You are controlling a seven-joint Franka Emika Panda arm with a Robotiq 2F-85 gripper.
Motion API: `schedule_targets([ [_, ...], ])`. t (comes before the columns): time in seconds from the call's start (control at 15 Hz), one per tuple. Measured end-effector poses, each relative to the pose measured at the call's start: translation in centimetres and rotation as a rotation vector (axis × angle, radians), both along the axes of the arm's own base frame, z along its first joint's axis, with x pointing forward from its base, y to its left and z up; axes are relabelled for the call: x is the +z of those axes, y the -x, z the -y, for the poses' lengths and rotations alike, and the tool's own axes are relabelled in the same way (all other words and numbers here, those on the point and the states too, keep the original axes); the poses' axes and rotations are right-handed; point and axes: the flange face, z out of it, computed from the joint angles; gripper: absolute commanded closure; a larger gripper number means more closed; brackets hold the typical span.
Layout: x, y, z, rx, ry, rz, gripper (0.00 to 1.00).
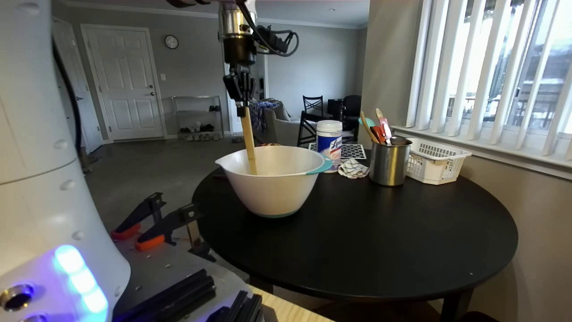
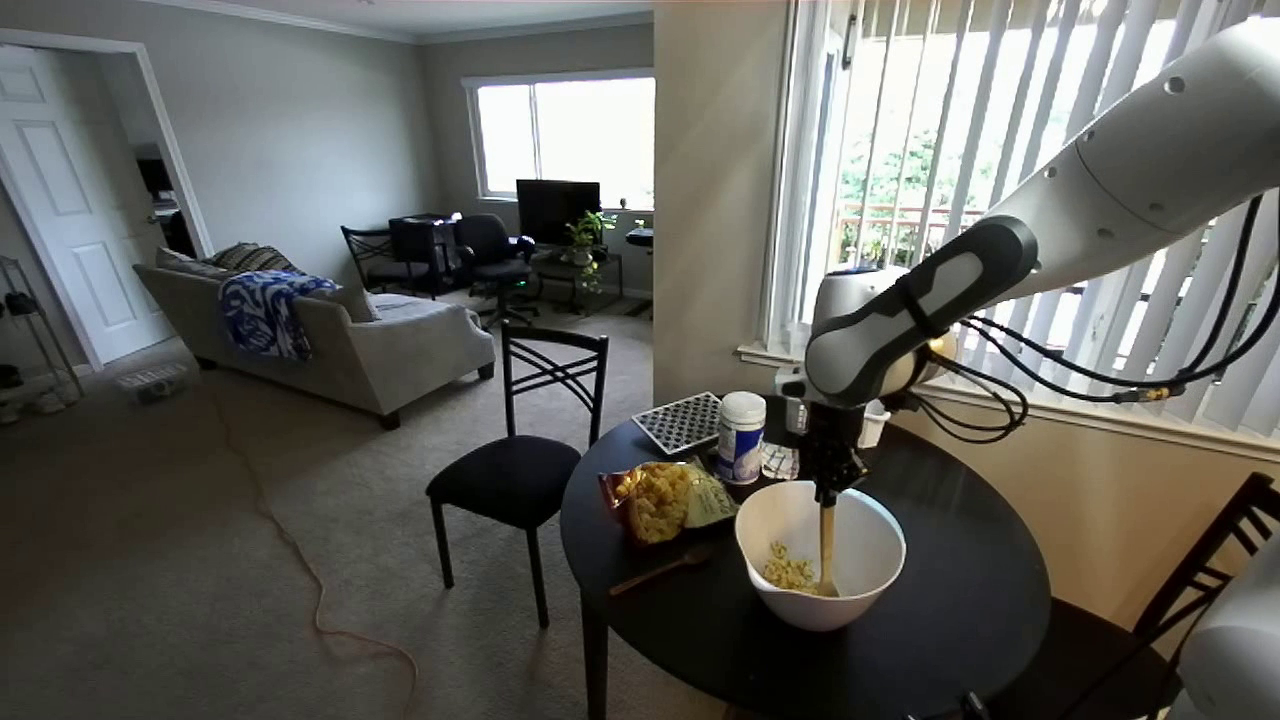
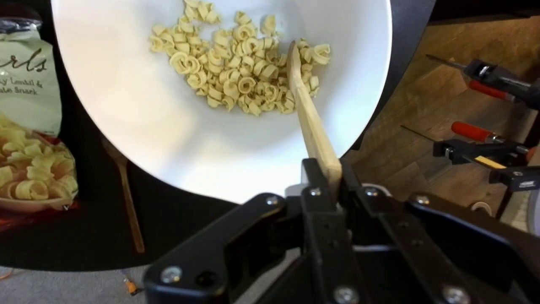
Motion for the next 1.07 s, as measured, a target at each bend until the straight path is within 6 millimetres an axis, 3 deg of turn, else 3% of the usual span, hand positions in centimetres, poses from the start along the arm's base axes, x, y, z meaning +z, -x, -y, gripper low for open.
schedule_targets([
  [0.33, 1.3, -0.9, -2.4, -0.047, -0.099, 0.029, 0.93],
  [0.67, 3.0, -2.5, -2.4, -0.136, -0.166, 0.139, 0.93],
  [1.07, 3.3, -3.2, -2.4, -0.210, -0.148, 0.217, 0.93],
])
